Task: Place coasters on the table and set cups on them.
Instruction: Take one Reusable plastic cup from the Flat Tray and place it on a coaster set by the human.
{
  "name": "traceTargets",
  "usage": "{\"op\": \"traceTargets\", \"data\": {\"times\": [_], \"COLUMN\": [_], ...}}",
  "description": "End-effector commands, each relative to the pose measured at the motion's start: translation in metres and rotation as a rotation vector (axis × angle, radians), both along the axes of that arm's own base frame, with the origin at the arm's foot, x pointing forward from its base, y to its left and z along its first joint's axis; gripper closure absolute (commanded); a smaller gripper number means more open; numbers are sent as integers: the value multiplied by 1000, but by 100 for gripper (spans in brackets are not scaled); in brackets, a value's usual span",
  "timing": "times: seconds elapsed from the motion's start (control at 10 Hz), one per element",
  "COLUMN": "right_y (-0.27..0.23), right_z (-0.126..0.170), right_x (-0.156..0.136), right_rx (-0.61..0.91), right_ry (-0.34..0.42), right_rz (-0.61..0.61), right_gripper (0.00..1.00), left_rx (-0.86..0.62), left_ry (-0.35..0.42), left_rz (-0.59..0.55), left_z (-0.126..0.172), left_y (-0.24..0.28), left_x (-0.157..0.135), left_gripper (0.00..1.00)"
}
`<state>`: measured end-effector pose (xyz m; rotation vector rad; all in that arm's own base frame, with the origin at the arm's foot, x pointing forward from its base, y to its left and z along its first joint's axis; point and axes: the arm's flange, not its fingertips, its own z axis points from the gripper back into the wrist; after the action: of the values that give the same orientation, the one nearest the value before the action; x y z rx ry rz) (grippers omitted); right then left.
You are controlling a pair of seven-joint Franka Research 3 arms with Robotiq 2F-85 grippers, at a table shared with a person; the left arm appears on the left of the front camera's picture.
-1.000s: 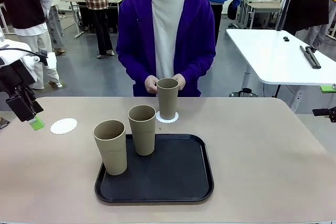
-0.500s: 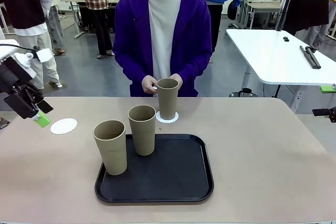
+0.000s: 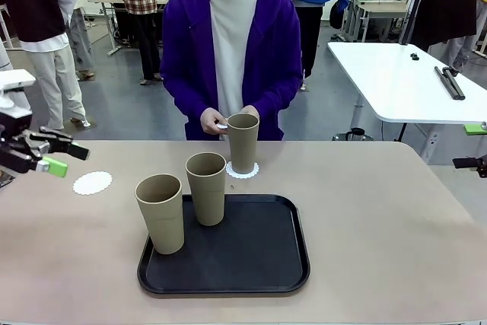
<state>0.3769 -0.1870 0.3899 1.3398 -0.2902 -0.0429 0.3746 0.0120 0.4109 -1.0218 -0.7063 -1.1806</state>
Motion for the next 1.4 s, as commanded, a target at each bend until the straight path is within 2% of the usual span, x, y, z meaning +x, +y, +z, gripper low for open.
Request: {"op": "traceTargets", "data": {"times": [0.0,0.3,0.6,0.7,0.8,0.9,1.0,1.3], "right_y": [0,0,0,0,0,0,0,0], "right_z": [0,0,0,0,0,0,0,0], "right_x": [-2,-2,-2,-2,-2,-2,-2,-2], "right_rx": [-3,-3,-3,-3,-3,-3,-3,-3], "right_ry": [2,2,2,2,2,2,2,2], "right_rz": [14,14,14,14,14,14,14,14], "right_gripper": [0,0,0,0,0,0,0,0], "left_rx": [-27,-55,-35,-27,-6,6,-22,-22], "left_ry": [-46,-198,-266,-241,-183,-166,-195,-195], "left_rz": [-76,19,126,108,54,27,86,86], "left_z": [-42,-82,-108,-117,-119,-115,-112,-112], "left_y": [-3,-12,-27,-32,-36,-36,-29,-29], "left_x": [7,0,0,-1,2,2,12,12], "left_gripper": [0,0,0,0,0,0,0,0]}}
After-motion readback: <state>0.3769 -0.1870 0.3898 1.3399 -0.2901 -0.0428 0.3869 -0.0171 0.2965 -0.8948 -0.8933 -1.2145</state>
